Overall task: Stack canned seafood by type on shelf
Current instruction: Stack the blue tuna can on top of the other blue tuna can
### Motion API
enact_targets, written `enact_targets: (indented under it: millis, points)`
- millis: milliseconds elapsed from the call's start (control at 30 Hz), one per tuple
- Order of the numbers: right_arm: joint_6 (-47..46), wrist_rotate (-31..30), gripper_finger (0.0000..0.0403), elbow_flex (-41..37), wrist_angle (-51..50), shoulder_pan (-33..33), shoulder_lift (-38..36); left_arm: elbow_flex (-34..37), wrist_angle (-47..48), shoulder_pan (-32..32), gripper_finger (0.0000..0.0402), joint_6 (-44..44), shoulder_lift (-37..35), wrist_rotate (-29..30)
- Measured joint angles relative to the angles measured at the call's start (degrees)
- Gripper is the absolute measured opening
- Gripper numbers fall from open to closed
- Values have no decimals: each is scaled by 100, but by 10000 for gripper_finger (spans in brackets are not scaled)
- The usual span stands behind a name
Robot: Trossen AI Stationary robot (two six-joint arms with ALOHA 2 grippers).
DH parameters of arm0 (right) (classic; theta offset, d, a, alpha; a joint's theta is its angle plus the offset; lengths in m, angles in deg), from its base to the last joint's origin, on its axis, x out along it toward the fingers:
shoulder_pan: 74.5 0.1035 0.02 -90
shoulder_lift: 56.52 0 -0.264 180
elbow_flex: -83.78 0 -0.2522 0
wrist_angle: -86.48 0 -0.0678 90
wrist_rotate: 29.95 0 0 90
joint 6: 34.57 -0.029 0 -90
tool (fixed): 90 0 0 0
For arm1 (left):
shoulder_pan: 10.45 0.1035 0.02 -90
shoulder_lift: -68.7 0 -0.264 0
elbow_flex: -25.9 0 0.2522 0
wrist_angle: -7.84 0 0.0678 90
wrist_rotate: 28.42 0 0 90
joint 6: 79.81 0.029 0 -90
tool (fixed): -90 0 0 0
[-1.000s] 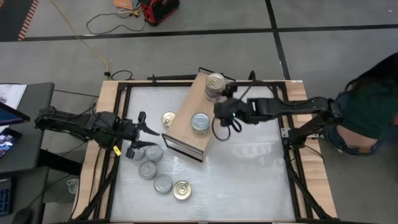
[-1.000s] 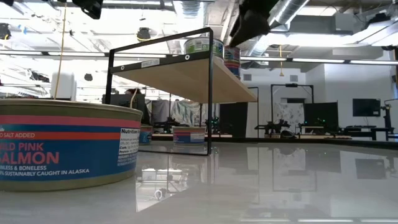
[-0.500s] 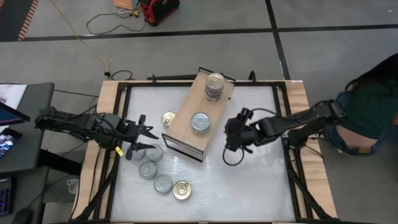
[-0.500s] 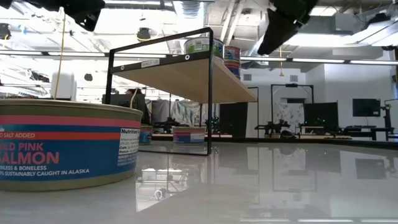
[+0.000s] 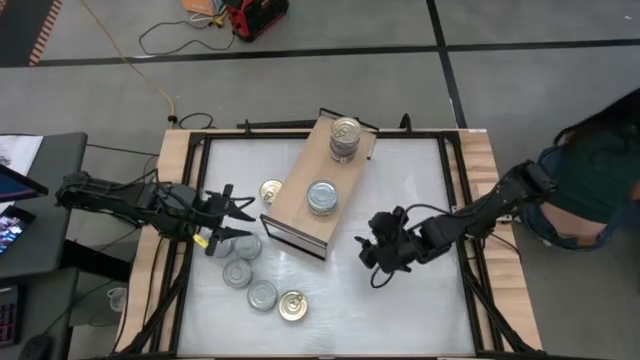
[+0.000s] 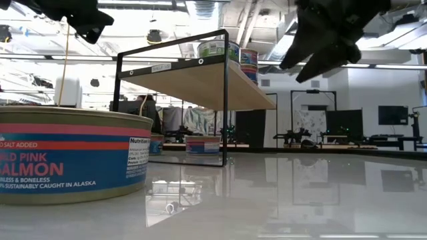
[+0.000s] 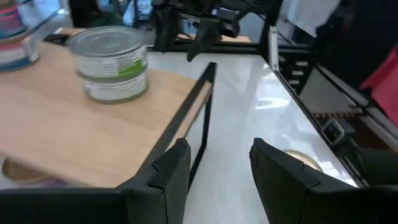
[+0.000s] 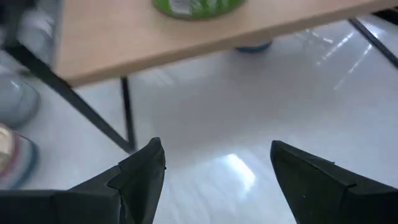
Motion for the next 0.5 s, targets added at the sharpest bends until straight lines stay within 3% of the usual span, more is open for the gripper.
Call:
enact_targets:
  millis: [100,267,500]
  points:
    - [-134,-588,314,0,200,224,97,56,-84,0,160,517,-6,-139]
    - [-92,-1466,314,2,664,468,324,437,-519,0,160,649,-3,-164]
    - [-16,-1490,314,2,849,417,477,623,-512,0,160,496,-348,-197]
